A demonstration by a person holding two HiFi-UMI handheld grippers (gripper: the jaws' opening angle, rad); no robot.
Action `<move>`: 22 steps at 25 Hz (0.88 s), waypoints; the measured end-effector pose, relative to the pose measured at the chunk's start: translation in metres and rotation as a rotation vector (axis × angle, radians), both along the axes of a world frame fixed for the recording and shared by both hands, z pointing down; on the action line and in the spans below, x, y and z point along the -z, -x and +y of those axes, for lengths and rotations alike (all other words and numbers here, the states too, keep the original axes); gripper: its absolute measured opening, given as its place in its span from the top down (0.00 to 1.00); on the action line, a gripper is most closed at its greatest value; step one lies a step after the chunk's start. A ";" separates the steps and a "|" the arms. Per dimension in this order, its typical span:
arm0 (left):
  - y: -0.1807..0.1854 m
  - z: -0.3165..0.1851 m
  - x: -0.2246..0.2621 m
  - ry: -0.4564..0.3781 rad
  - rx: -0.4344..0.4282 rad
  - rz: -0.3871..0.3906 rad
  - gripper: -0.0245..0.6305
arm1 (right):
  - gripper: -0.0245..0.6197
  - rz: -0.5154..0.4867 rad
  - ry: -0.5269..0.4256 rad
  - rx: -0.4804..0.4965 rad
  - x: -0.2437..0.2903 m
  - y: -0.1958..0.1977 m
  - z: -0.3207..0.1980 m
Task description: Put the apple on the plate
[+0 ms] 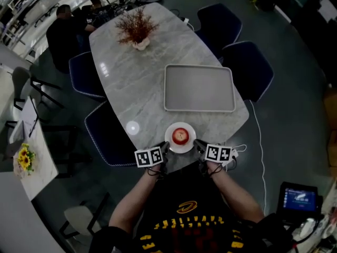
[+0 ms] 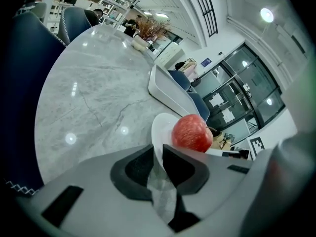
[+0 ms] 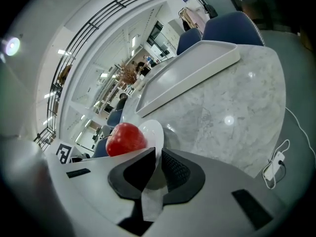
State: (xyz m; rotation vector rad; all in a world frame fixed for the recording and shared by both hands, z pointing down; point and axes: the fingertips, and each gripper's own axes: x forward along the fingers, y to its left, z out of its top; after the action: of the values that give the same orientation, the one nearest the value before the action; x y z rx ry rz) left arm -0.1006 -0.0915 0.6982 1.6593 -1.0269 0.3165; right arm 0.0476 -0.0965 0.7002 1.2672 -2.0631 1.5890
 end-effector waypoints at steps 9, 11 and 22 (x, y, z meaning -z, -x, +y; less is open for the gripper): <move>-0.009 -0.004 0.062 -0.092 0.041 0.102 0.88 | 0.90 -0.127 -0.055 -0.135 0.054 -0.013 -0.001; -0.010 -0.003 0.077 -0.114 0.056 0.132 0.88 | 0.90 -0.144 -0.081 -0.154 0.070 -0.014 -0.001; -0.012 -0.012 0.164 -0.218 0.111 0.351 0.91 | 0.91 -0.308 -0.187 -0.228 0.154 -0.020 -0.002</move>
State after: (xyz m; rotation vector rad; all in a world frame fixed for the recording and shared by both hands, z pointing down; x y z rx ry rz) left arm -0.0887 -0.1036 0.5339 1.7648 -0.9043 -0.1627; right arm 0.0672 -0.0984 0.5464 1.4437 -2.3726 1.8239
